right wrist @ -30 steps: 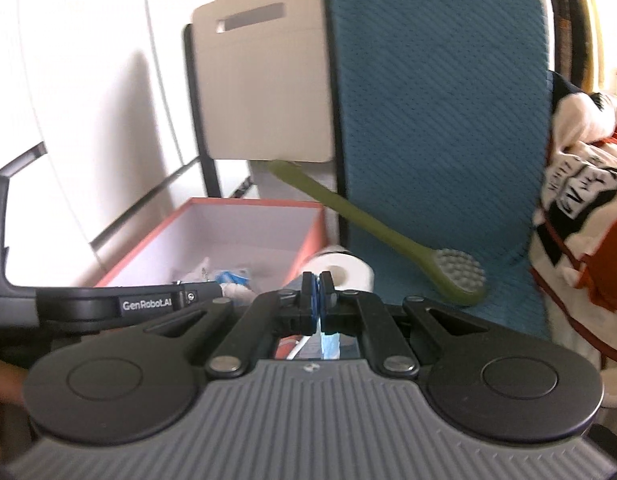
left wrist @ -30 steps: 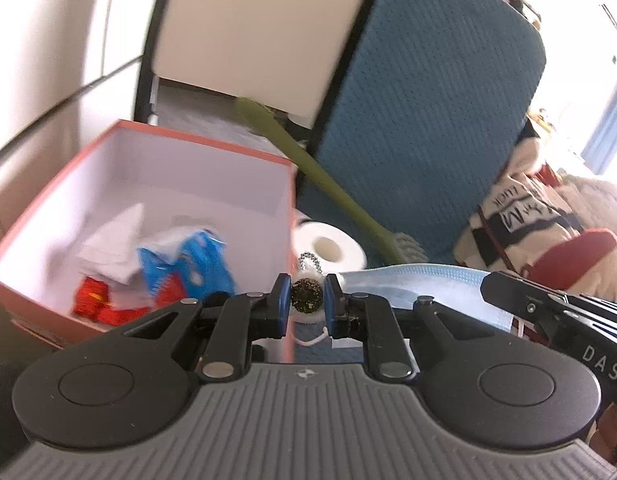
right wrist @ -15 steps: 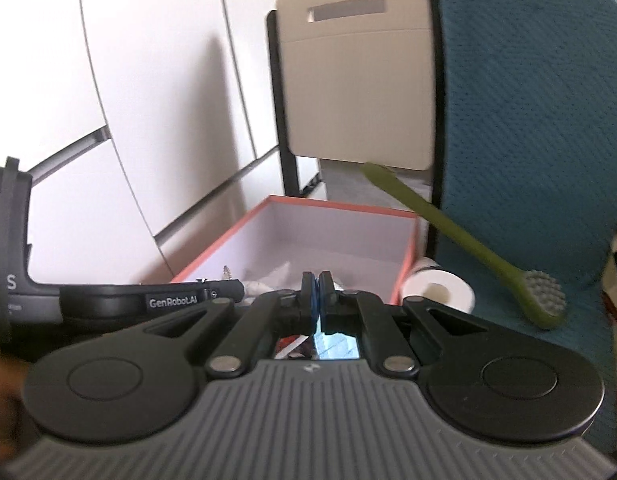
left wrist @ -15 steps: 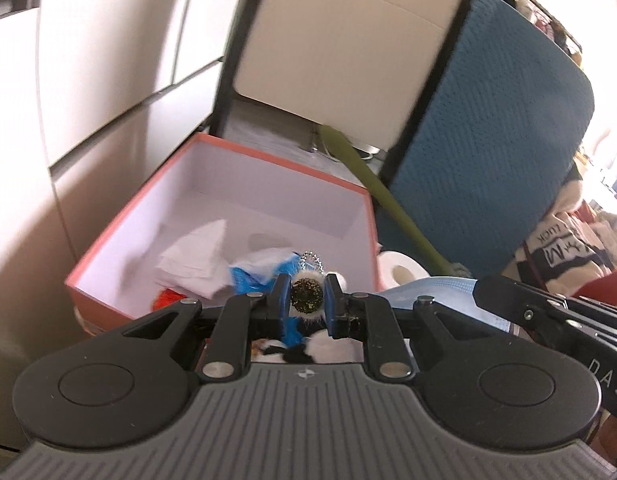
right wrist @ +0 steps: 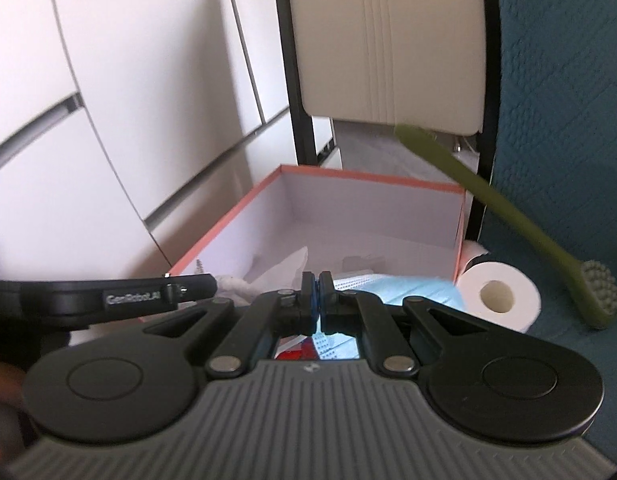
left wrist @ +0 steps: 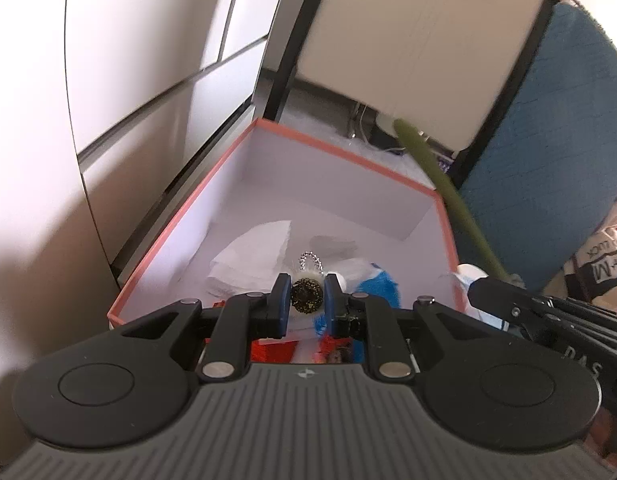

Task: Organize soft objects
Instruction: 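Carry the face mask and keychain over the pink box with both tools, then open both tools to drop the keychain and face mask into the box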

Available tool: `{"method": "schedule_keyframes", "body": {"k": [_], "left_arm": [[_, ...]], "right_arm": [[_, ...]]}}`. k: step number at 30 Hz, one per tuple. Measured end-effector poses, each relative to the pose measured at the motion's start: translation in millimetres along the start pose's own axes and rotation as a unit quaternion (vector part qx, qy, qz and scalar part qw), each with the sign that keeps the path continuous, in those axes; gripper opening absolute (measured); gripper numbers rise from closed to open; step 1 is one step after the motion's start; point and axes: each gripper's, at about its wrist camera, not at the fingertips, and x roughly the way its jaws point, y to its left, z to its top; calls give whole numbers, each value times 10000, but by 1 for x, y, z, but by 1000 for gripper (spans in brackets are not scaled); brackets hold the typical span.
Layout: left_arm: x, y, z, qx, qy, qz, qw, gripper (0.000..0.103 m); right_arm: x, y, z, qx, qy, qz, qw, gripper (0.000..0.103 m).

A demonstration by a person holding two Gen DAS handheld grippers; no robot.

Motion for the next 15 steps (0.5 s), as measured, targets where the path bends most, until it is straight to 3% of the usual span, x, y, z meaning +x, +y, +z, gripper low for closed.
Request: {"method": "schedule_keyframes", "body": {"k": [15], "left_arm": [[82, 19, 11, 83, 651, 15, 9978, 21]], "right_arm": [[118, -21, -2, 537, 913, 126, 9943, 5]]}}
